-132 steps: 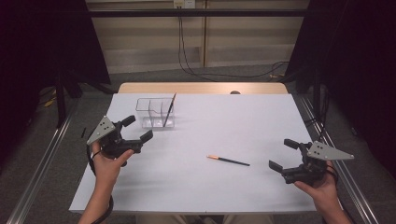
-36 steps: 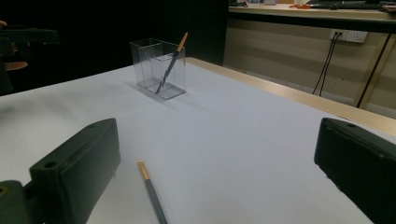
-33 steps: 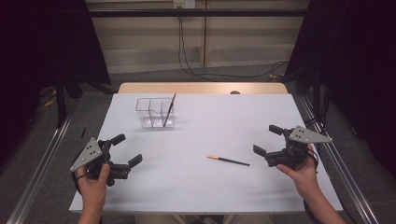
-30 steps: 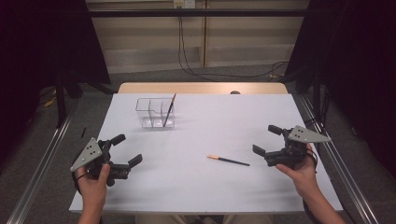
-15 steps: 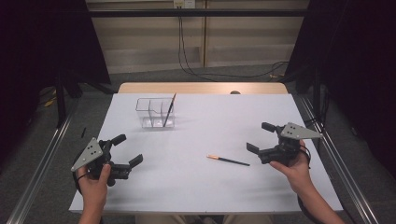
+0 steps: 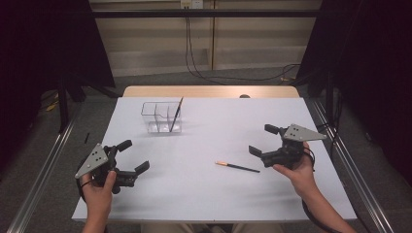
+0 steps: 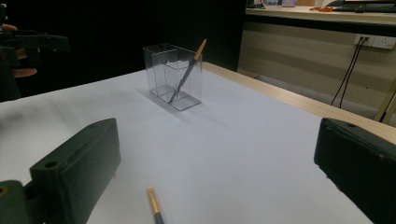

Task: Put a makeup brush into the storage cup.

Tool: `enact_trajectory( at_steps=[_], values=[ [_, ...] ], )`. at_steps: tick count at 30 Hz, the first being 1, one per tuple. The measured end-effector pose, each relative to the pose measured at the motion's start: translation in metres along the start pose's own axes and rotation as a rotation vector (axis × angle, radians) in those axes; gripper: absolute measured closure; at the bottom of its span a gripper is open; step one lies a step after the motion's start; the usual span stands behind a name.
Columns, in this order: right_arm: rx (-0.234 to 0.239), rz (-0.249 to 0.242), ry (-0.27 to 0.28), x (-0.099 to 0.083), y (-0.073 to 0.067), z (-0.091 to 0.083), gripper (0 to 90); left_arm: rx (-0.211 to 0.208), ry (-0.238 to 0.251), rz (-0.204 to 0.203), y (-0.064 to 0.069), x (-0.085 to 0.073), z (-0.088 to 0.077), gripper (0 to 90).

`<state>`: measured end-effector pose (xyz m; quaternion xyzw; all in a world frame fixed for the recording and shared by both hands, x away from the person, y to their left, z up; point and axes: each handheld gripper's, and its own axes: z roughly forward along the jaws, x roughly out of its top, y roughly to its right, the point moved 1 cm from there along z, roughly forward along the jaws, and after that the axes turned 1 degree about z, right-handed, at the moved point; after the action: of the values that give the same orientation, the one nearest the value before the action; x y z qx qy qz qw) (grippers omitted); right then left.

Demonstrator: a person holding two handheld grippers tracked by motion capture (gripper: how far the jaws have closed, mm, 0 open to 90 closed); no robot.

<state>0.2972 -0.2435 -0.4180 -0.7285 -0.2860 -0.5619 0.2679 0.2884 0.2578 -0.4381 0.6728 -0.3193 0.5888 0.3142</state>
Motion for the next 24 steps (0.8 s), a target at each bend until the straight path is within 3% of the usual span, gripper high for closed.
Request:
enact_trajectory(
  at_steps=[11, 24],
  values=[
    [0.024, 0.009, 0.029, 0.008, -0.006, 0.017, 0.0, -0.004, 0.002, 0.001, 0.000, 0.000, 0.000, 0.3],
    [0.035, 0.011, 0.015, 0.010, -0.009, 0.026, 0.0, -0.004, 0.003, 0.005, 0.000, 0.001, -0.001, 0.4]
  ],
)
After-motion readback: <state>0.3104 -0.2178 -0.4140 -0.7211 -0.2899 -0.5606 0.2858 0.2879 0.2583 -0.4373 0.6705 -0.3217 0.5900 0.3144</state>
